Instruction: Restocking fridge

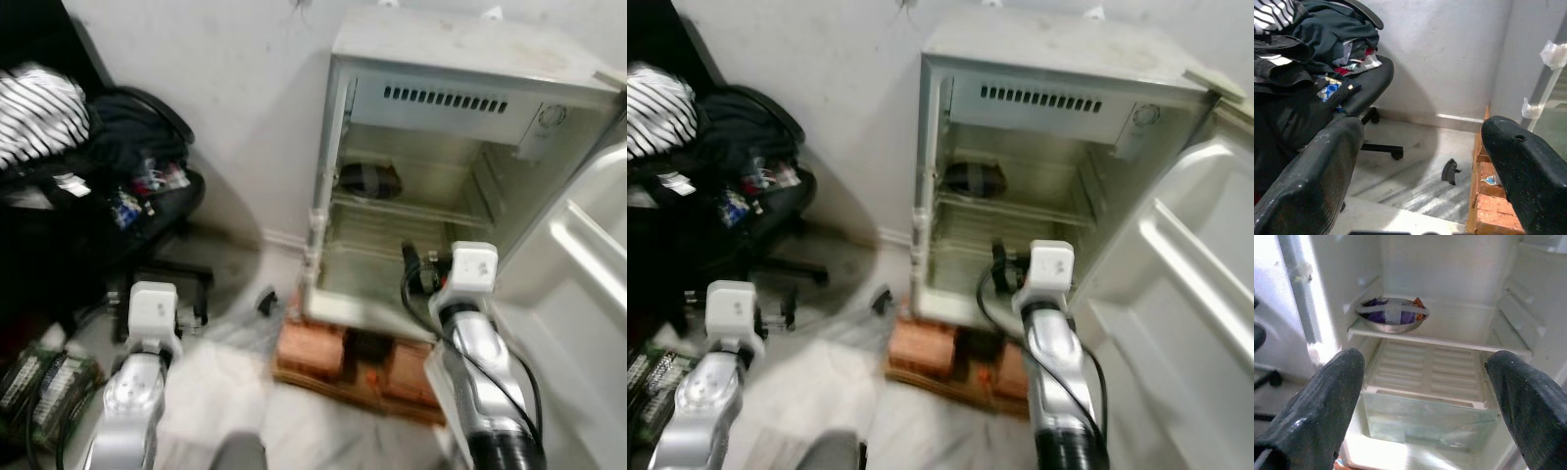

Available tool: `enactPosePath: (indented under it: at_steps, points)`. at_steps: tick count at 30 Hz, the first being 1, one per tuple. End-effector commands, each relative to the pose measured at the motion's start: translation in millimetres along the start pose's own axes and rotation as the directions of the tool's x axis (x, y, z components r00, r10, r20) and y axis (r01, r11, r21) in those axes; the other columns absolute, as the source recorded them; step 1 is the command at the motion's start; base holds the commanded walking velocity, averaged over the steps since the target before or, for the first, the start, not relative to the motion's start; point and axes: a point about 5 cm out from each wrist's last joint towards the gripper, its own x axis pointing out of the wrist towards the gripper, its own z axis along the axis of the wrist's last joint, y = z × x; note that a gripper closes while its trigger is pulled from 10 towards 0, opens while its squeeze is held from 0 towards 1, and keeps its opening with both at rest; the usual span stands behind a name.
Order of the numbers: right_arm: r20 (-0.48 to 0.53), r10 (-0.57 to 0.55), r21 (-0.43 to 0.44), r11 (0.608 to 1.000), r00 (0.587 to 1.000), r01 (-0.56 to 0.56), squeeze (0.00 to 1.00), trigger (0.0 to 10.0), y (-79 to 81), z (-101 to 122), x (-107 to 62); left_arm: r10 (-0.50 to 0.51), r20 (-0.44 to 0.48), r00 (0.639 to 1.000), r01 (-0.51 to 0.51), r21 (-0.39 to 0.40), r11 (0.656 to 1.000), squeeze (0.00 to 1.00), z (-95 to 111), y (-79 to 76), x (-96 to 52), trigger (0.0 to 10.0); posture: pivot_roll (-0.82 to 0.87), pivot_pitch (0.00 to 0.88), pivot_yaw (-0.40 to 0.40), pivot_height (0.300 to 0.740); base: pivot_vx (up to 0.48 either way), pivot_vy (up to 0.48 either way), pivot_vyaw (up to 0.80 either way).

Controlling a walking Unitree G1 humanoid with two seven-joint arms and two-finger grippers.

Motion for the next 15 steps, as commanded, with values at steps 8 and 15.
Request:
enactPosePath:
  at_steps: [8,15]
  points:
    - [0.038,-0.017,-0.028,0.999,0.999,0.018,0.0,10.0,-4.6,10,10.1,-0.007,0.013,1.0,0.007,-0.002,1.0,0.0,4,-1.9,5.7,10.0,0.17,0.0,-0.083,0.74,-0.206,0.0,0.0]
    - [0.083,0.055,-0.03,0.998,0.995,-0.052,0.0,10.0,4.2,17,12.5,-0.016,0.021,1.0,0.016,0.01,1.0,0.0,7,-3.3,8.8,10.0,0.17,0.0,-0.083,0.74,-0.276,0.0,0.0]
